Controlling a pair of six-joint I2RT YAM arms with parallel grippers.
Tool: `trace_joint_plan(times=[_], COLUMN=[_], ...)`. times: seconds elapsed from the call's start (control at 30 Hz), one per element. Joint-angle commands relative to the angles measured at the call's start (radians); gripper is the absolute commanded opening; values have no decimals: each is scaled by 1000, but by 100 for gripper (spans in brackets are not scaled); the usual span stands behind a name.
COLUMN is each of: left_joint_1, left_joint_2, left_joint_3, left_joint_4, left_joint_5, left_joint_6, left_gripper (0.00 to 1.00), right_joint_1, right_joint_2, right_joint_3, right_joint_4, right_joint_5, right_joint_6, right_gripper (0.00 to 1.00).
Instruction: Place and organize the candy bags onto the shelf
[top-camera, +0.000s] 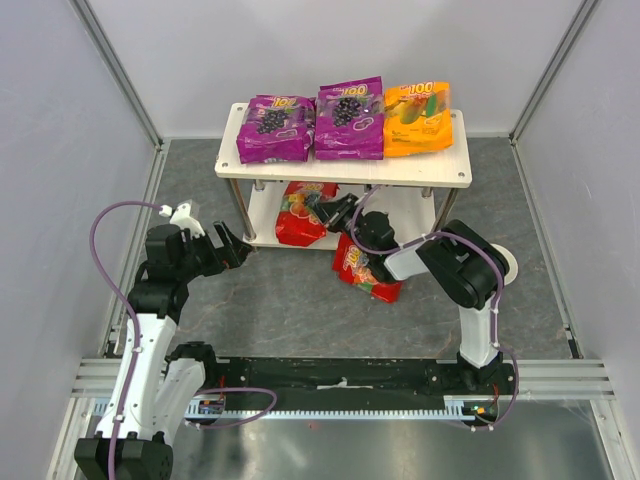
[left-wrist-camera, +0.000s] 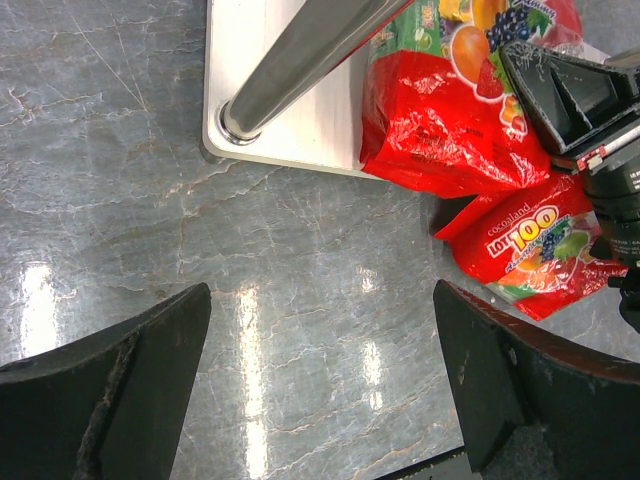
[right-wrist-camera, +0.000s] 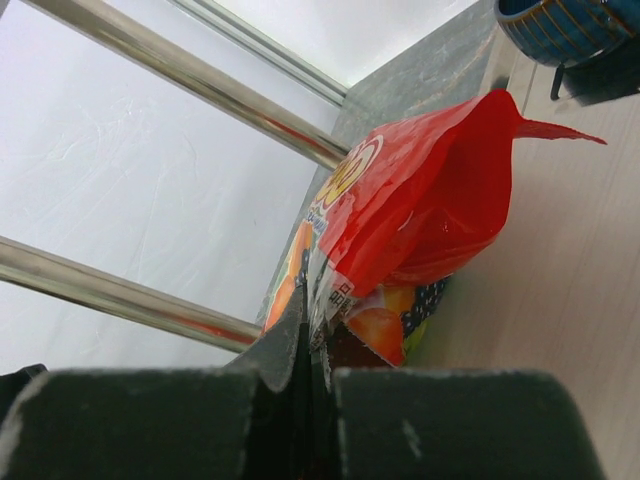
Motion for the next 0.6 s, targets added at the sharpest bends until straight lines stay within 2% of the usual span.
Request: trace_joint_plan(times=[0.0,0.13,0.2,0.23,0.33,0.4,0.57], left_joint_1=[4,4,3,4,4,4,4], left_joint_2=[-6,-9,-9,-9,-7,-9,-12], left_joint_3=[13,13,13,15,15,13,13], left_joint_4=[29,30,30,29,29,30,30], left_joint_5=[15,15,15,15,16,16,13], left_joint_6=[-21,-21,-20,-21,-21,-21,-21], left_gripper=[99,99,99,99,99,99,99], right_joint_1=[-18,-30,-32,-33,-36,-39,-46], right_joint_2=[5,10,11,10,8,2,-12], right_joint_3=[76,105,113,115,115,107,81], right_joint_4=[339,305,300,298,298,298,300], right_joint_5=[-29,-67,-75,-81,-83,-83,-78], right_joint_6=[20,19,20,22,20,19,13], right_gripper=[0,1,14,25,43,50,57])
